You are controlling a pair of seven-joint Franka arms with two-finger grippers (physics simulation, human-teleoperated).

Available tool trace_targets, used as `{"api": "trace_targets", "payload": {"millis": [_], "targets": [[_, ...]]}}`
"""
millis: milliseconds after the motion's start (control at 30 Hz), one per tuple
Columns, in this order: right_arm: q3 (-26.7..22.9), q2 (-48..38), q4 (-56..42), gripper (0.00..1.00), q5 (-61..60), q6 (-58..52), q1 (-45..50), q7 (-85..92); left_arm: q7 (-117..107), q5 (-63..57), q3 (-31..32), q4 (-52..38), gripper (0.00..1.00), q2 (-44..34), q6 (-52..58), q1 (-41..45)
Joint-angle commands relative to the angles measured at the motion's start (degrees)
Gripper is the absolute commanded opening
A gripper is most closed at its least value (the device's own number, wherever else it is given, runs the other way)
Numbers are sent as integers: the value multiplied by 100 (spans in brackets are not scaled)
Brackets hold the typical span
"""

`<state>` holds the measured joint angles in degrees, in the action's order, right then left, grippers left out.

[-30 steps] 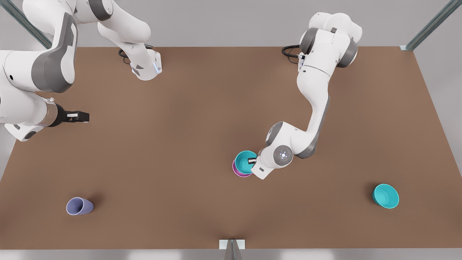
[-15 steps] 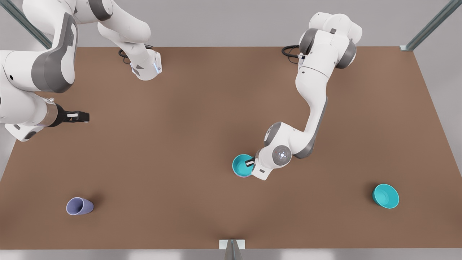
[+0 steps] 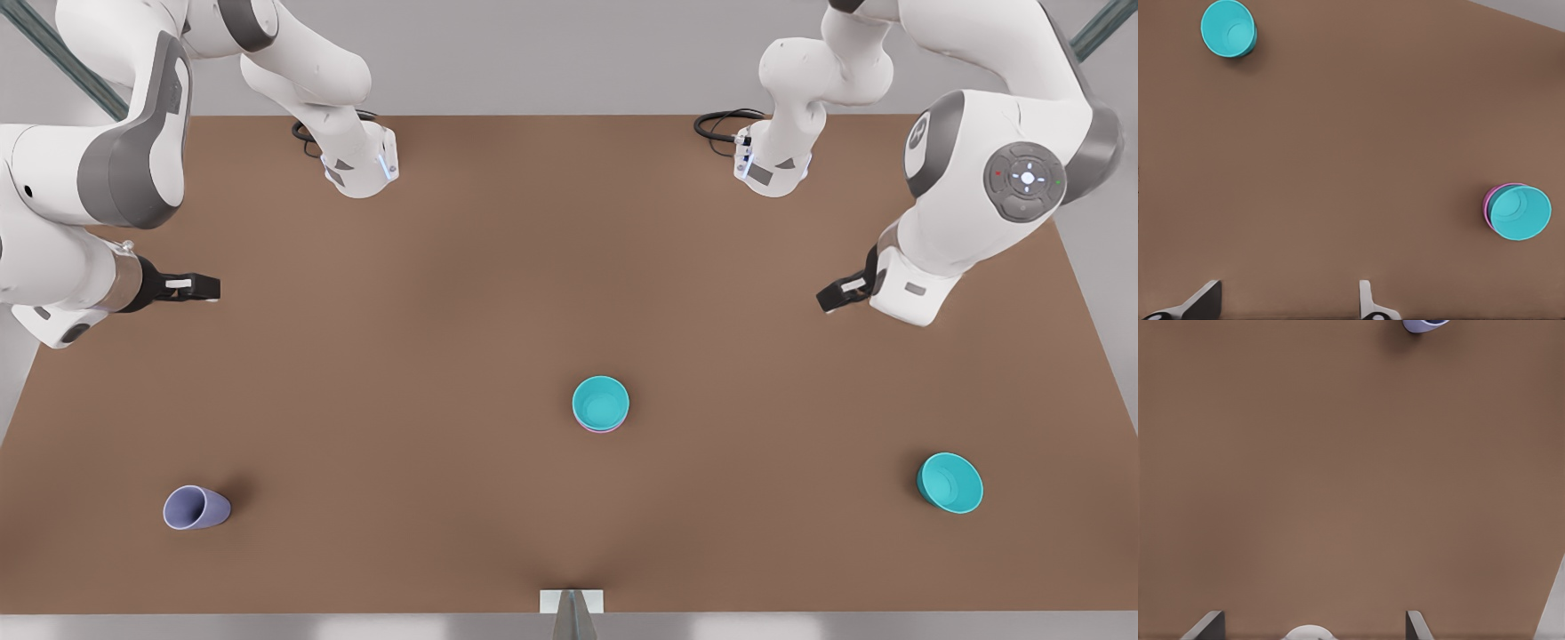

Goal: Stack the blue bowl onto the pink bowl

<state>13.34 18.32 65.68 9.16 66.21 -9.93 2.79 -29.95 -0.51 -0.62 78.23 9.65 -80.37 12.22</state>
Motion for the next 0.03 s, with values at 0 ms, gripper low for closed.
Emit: {"api": "trace_targets", "payload": {"millis": [0], "targets": [[2, -4, -2, 100, -2, -3, 0, 11, 1703, -63, 44, 8, 100, -8, 223, -35]]}}
